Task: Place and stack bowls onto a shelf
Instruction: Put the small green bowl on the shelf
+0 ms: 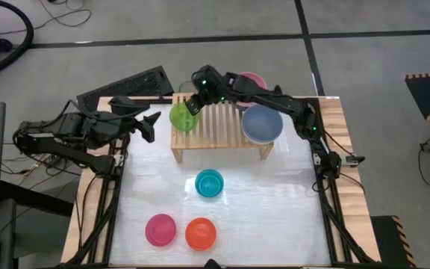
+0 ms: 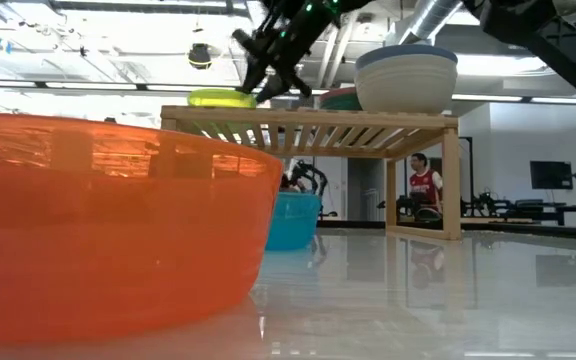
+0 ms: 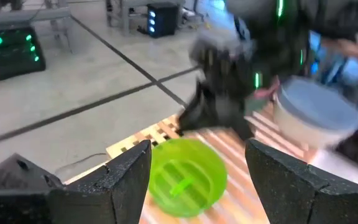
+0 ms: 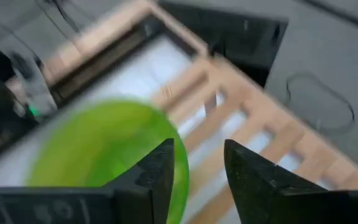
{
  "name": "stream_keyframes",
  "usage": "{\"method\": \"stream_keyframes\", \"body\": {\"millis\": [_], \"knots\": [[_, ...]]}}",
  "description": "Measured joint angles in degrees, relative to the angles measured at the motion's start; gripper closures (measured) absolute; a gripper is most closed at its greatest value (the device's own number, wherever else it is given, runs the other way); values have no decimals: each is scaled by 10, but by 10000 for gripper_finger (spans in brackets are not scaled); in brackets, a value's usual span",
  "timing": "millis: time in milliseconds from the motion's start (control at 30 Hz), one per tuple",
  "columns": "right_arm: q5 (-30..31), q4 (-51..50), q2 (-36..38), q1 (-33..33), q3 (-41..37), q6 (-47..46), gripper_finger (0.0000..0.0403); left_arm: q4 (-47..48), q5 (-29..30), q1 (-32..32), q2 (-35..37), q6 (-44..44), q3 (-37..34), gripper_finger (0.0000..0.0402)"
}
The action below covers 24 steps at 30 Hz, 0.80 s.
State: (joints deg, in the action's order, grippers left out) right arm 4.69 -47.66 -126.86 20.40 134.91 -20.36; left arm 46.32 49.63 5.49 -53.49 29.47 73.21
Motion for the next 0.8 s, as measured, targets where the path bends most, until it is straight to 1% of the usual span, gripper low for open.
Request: {"method": "stream_keyframes", "body": {"millis": [67,167,267,300,367,467,533,567,667,800], "knots": [[0,0,25,0,0,1,230,11,-32,0,0,-47,0,157],[0,6,69,-12,1,9,234,53,-79,-10,-9,-107,0,158],[1,2,115,-32,0,10,247,97,-118,-30,-31,-157,0,176],[10,1,131,-40,0,13,253,104,-135,-39,-41,-171,0,190],[42,3,166,-59,0,24,270,102,-175,-62,-56,-205,0,230],[99,3,216,-86,1,52,298,97,-241,-93,-80,-268,0,308],[136,2,243,-104,1,67,318,97,-269,-115,-98,-312,0,367],[150,2,253,-113,1,72,326,95,-282,-126,-107,-329,0,383],[186,-1,279,-138,1,90,348,85,-327,-164,-128,-371,0,392],[237,-11,304,-160,1,114,368,70,-430,-204,-163,-408,0,400]]}}
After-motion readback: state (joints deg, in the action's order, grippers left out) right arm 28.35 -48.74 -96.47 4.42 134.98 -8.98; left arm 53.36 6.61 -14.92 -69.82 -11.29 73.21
